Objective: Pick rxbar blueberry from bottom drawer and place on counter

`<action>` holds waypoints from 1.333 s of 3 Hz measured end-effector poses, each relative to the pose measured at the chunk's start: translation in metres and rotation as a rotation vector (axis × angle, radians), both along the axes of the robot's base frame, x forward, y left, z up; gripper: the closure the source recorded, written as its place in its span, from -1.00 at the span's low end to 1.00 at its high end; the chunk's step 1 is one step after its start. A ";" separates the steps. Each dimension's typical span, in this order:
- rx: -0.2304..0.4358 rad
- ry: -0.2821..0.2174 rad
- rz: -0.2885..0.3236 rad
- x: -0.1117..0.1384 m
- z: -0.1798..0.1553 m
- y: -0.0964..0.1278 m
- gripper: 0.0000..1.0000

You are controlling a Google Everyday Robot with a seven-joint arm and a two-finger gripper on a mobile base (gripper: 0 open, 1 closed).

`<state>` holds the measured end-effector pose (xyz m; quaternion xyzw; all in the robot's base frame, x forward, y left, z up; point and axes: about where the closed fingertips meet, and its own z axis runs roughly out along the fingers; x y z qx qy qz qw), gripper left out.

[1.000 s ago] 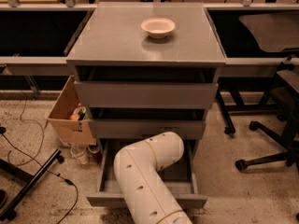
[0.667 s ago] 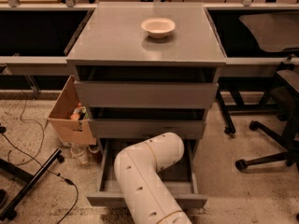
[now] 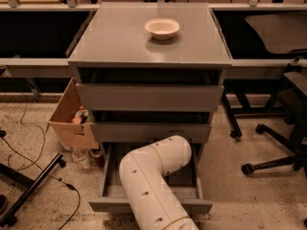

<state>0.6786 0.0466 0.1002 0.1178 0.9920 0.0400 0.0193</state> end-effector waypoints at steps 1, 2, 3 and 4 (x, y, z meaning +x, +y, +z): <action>0.000 0.000 0.000 0.000 0.009 0.000 0.53; 0.000 0.000 0.000 0.000 0.009 0.000 0.98; 0.007 0.003 -0.001 0.000 0.007 0.001 1.00; 0.020 0.012 -0.005 0.002 0.006 0.004 1.00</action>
Offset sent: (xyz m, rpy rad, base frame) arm 0.0051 -0.0005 -0.0020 0.0174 -0.0218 -0.0298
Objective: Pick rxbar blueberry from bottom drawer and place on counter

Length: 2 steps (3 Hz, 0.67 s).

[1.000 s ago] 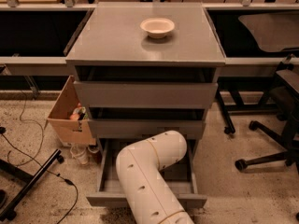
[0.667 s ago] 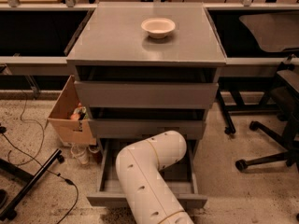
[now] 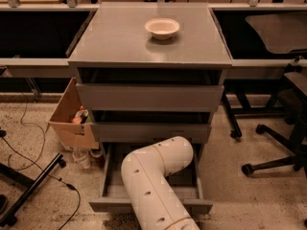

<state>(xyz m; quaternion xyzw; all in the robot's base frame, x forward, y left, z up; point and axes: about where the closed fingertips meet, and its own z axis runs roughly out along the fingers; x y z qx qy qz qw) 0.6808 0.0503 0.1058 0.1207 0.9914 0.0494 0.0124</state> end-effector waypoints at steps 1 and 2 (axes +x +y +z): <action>0.004 0.001 -0.001 0.000 -0.001 0.000 1.00; 0.011 0.001 -0.001 0.001 -0.002 0.000 1.00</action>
Offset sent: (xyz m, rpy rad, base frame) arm 0.0083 0.0003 -0.0033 0.0302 -0.0063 -0.0048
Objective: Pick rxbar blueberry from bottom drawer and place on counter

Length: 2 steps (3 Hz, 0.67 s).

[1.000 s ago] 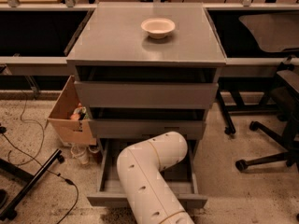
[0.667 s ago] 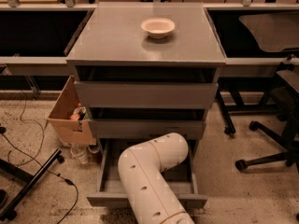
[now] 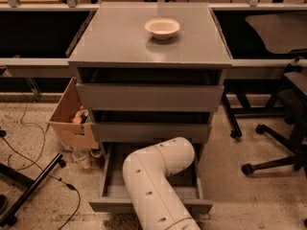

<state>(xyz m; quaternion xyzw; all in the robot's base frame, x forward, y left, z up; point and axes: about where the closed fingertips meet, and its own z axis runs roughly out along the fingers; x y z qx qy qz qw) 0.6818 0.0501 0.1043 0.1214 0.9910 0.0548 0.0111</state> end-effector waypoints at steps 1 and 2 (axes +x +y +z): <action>0.000 0.000 0.000 0.000 0.001 0.000 1.00; 0.026 -0.013 0.007 -0.001 0.011 -0.002 1.00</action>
Offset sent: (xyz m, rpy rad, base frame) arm -0.0014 -0.0044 0.0317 0.0691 -0.0416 0.0133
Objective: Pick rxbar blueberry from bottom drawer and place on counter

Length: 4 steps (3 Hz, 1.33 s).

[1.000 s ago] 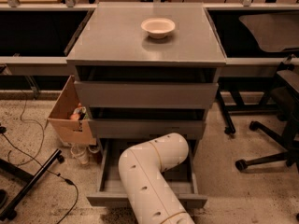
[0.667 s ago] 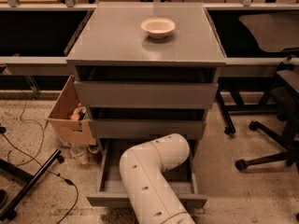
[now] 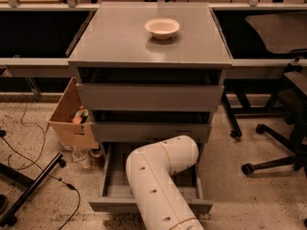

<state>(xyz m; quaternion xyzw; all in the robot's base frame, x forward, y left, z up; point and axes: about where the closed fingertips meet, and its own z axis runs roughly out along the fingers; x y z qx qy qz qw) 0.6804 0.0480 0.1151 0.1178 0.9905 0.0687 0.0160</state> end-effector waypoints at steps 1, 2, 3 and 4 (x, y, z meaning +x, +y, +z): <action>0.033 -0.012 0.011 -0.004 0.013 -0.005 1.00; 0.063 -0.010 0.017 -0.008 0.020 -0.012 1.00; 0.099 0.001 0.027 -0.010 0.021 -0.017 1.00; 0.131 0.016 0.042 -0.009 0.019 -0.018 1.00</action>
Offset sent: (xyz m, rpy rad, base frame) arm -0.0070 -0.0212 0.0342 0.1036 -0.0147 0.0234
